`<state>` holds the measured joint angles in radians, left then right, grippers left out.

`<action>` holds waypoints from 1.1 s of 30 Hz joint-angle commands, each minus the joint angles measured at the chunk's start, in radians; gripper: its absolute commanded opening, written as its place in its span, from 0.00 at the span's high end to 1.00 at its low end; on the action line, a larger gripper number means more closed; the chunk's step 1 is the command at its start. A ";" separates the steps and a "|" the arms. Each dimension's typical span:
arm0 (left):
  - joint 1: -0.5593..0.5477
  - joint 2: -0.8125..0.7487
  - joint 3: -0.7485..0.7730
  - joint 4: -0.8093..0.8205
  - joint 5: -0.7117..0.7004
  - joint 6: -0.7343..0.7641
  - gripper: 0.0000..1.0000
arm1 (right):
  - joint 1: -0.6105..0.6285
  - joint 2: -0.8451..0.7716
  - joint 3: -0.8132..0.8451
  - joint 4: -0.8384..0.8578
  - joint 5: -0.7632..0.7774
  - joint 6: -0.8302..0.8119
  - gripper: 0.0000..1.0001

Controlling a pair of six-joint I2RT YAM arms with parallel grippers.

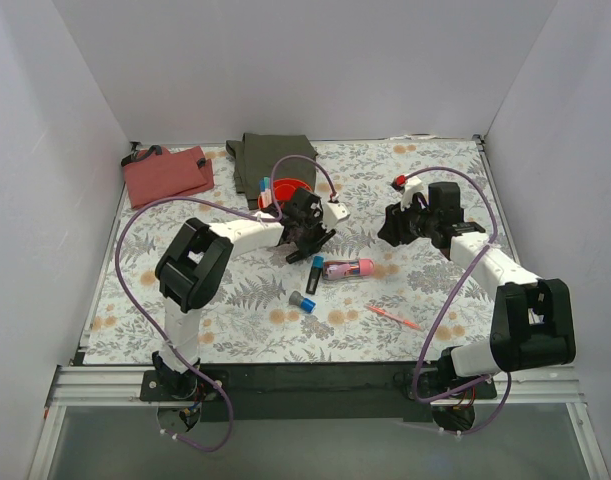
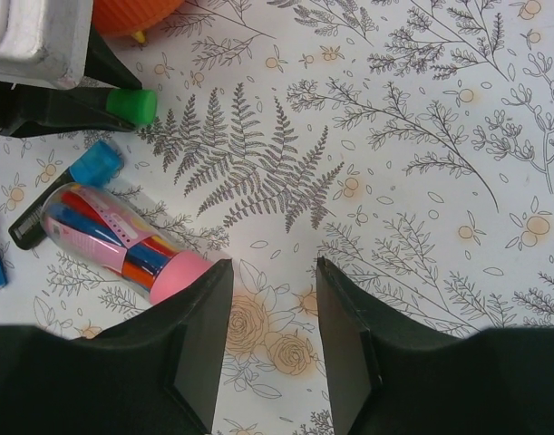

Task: Sort the stationery into containers
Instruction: Pick up the pen from the center of the board, then place the pen in the storage box.

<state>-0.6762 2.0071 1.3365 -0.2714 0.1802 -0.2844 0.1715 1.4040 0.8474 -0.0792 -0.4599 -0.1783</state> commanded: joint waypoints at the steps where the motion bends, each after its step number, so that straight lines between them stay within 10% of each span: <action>1: 0.004 -0.033 0.030 -0.055 0.057 -0.012 0.79 | -0.009 0.003 0.054 0.022 -0.016 -0.003 0.51; 5: 0.004 -0.122 0.076 -0.078 0.097 -0.058 0.99 | -0.015 -0.023 0.114 -0.063 0.007 -0.044 0.50; 15: 0.165 -0.261 0.302 0.259 -0.061 -0.206 1.00 | -0.017 -0.013 0.347 -0.317 0.115 -0.141 0.51; 23: 0.251 -0.449 -0.340 1.127 -0.154 -0.308 1.00 | -0.017 0.023 0.383 -0.337 0.170 -0.138 0.52; 33: 0.251 -0.423 -0.457 1.261 -0.196 -0.417 1.00 | 0.005 0.039 0.390 -0.398 0.216 -0.139 0.52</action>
<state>-0.4286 1.6257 0.9066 0.8459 0.0067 -0.6533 0.1658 1.4334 1.1954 -0.4503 -0.2661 -0.3111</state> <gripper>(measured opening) 0.308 0.480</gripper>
